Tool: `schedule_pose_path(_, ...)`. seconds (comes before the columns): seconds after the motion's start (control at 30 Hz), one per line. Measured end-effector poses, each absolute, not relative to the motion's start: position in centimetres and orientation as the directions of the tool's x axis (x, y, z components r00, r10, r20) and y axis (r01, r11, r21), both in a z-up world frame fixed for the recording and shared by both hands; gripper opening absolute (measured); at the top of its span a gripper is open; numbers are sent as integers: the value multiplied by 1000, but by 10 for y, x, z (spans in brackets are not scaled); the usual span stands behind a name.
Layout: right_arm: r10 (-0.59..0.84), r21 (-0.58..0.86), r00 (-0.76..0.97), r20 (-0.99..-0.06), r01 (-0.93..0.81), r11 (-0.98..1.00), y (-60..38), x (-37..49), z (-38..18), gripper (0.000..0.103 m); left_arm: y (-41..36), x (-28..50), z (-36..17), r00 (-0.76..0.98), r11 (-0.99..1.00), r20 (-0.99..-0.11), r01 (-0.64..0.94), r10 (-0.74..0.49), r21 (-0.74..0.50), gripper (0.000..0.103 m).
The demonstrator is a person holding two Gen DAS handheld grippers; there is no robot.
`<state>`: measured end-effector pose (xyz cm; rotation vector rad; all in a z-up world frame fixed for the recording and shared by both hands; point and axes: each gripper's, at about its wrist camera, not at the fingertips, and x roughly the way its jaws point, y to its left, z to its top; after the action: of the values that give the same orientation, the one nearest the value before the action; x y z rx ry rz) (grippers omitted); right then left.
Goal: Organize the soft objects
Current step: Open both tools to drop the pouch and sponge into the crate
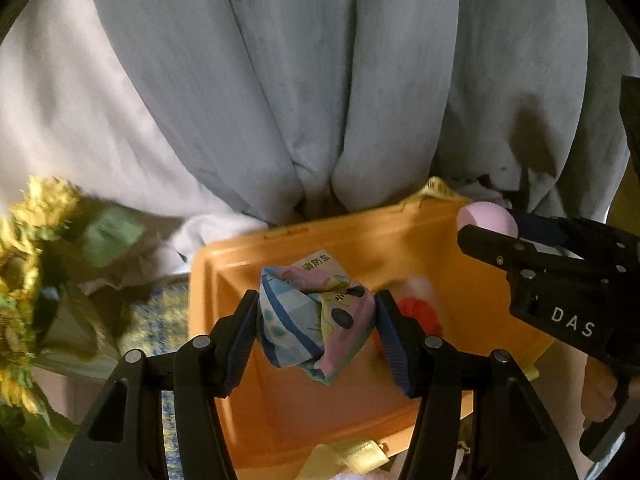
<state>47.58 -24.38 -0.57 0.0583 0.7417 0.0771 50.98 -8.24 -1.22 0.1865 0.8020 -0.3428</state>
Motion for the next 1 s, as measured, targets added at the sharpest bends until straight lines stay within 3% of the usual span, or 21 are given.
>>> schedule_pose_path(0.1, 97, 82, 705, -703, -55, 995, -242, 486, -14, 51, -82, 516, -21, 620, 926, -753, 375, -220, 38, 60)
schedule_pose_path(0.2, 101, 84, 674, -732, -58, 995, -244, 491, -22, 59, -83, 519, -26, 602, 923, -764, 384, -232, 22, 75)
schedule_pose_path(0.33, 73, 62, 679, -731, -40, 997, -247, 488, -22, 65, -83, 513, -25, 617, 926, -758, 375, -212, 47, 83)
schedule_pose_path(0.47, 53, 54, 691, -721, -20, 998, -250, 481, -16, 71, -80, 505, -18, 641, 935, -743, 349, -192, 60, 86)
schedule_pose_path(0.63, -22, 6, 748, -663, 34, 999, -253, 456, 2, 72, -74, 479, 3, 721, 944, -671, 316, -172, 98, 96)
schedule_pose_path(0.8, -36, 7, 810, -585, 50, 999, -253, 421, 24, 75, -69, 439, 24, 811, 953, -564, 274, -156, 130, 99)
schedule_pose_path(1.0, -54, -8, 865, -499, 58, 998, -251, 377, 43, 79, -57, 393, 41, 857, 969, -497, 220, -139, 108, 101)
